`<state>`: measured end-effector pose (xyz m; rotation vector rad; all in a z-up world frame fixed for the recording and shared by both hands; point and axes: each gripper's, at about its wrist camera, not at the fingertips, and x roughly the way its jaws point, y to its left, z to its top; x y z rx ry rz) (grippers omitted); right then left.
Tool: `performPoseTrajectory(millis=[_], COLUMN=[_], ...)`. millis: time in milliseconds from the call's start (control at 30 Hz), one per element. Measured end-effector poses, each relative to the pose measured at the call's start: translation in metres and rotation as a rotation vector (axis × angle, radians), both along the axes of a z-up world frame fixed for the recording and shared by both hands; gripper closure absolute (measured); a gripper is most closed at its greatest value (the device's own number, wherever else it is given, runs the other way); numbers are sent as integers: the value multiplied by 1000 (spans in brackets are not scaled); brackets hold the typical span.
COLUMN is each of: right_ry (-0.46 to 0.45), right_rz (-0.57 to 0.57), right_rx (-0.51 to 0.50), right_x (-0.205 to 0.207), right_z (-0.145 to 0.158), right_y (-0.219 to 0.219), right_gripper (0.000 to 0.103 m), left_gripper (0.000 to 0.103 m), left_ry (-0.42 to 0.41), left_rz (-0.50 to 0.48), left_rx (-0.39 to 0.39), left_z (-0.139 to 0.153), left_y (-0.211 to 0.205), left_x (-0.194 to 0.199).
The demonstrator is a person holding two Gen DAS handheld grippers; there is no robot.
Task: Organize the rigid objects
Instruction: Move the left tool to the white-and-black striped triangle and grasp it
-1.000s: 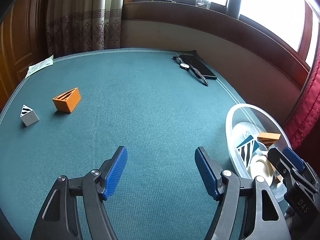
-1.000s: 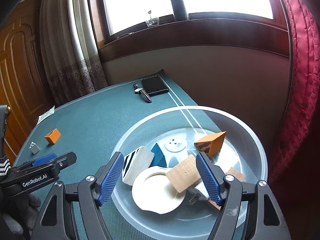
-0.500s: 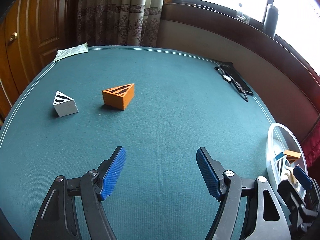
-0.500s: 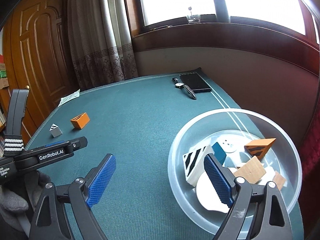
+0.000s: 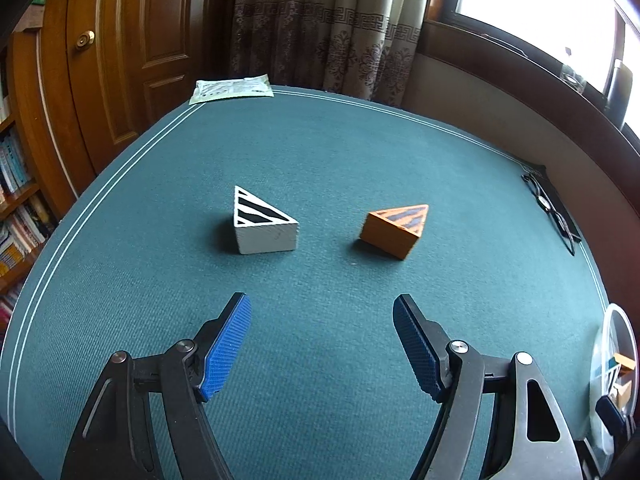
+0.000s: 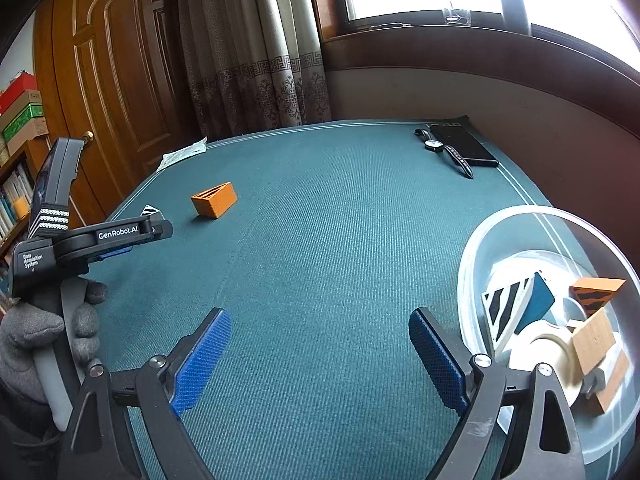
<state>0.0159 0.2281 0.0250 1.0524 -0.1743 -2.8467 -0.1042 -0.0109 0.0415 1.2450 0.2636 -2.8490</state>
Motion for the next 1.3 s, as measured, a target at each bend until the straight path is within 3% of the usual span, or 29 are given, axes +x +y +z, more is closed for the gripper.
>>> performPoseTrajectory(millis=[333, 733, 867, 967, 1300], right_ry=[-53, -79, -88, -90, -102], right_rz=[28, 57, 84, 105, 146], right_rx=[-17, -6, 4, 16, 18], right_x=[-11, -21, -27, -33, -69], right_z=[-9, -14, -14, -13, -11], right_y=[-9, -20, -28, -36, -57], right_gripper=[10, 10, 10, 10, 10], left_gripper=[28, 29, 41, 57, 57], left_ry=[-36, -27, -10, 2, 16], left_rz=[88, 109, 97, 78, 68], left_rx=[-31, -33, -41, -25, 23], left_z=[-14, -21, -21, -20, -17], left_y=[-31, -36, -34, -34, -41], left_x=[-39, -62, -63, -62, -53])
